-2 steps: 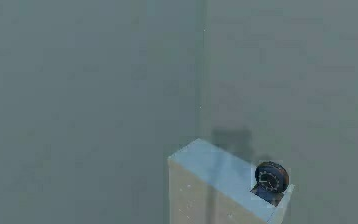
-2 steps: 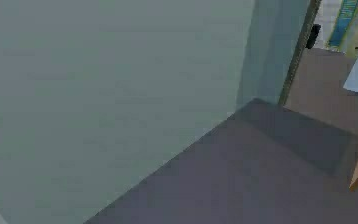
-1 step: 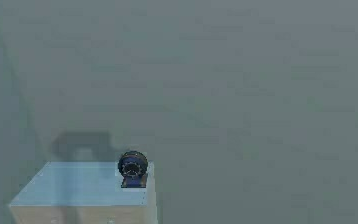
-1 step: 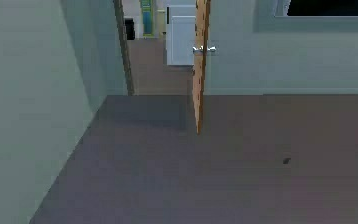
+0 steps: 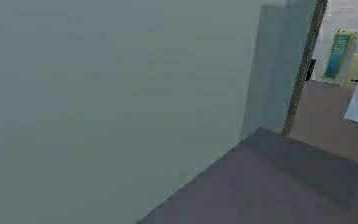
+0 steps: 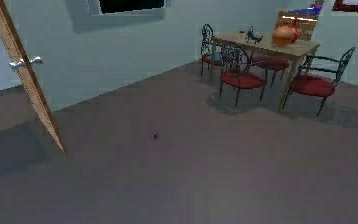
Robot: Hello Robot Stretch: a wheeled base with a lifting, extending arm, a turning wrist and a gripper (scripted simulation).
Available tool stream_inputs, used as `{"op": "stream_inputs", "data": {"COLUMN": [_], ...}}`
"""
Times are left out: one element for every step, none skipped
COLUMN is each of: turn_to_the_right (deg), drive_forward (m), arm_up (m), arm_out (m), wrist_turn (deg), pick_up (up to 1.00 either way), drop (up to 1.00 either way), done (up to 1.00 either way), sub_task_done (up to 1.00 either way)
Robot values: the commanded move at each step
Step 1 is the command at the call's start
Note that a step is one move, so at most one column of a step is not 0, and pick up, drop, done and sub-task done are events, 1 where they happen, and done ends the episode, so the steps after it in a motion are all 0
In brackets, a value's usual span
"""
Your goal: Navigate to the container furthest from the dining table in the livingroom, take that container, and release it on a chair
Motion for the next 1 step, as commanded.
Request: {"op": "stream_inputs", "data": {"turn_to_the_right": [39.0], "drive_forward": [0.00], "arm_up": [0.00], "arm_out": [0.00], "wrist_turn": [0.0], "pick_up": [0.00], "drop": [0.00], "done": [0.00], "sub_task_done": [0.00]}}
